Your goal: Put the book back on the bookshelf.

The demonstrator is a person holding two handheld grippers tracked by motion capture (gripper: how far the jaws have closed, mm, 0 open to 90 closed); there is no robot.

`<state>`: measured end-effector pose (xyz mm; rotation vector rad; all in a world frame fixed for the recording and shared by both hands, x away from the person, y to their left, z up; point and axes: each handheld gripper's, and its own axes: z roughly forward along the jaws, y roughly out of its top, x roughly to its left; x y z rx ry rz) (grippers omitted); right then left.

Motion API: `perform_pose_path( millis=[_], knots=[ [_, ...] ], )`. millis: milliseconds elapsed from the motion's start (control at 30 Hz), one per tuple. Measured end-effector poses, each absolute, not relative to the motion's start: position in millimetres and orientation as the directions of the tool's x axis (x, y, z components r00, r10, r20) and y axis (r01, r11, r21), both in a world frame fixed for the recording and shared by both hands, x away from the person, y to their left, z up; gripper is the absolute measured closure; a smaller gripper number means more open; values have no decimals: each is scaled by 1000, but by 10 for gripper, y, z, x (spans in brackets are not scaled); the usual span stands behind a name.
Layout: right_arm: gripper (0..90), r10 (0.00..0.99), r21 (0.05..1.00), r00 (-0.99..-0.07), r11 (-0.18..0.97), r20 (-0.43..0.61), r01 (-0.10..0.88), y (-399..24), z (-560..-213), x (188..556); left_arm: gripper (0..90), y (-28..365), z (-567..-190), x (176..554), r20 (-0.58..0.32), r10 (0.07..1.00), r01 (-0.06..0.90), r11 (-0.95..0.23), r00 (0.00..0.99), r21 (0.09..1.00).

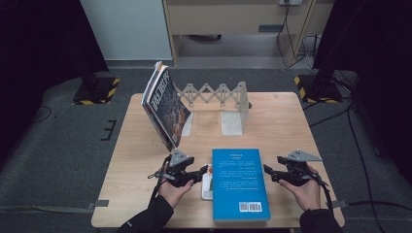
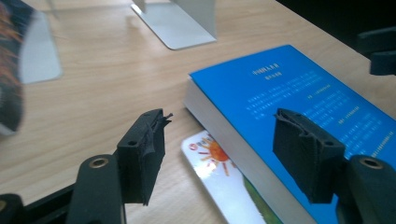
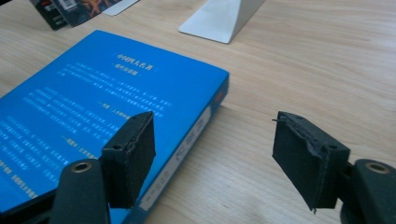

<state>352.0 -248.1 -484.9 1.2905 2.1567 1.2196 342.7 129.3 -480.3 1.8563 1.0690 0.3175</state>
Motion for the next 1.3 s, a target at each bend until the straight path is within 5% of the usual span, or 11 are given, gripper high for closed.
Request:
perform_pose_path(
  millis=[833,1100,1300],
  knots=[
    [287,786,720,-535,174,310,672,-2292,-5073,3583,282,954,-5071,3442,-286,707,626,-277,647,729],
    [215,753,683,-524,139,398,717,-2286,-5149,3637,238,916,-5163,3459,-358,669,644,-238,652,727],
    [67,736,624,-516,165,438,764,-2260,-5188,3701,177,874,-5243,3452,-378,642,631,-216,667,745]
  ],
)
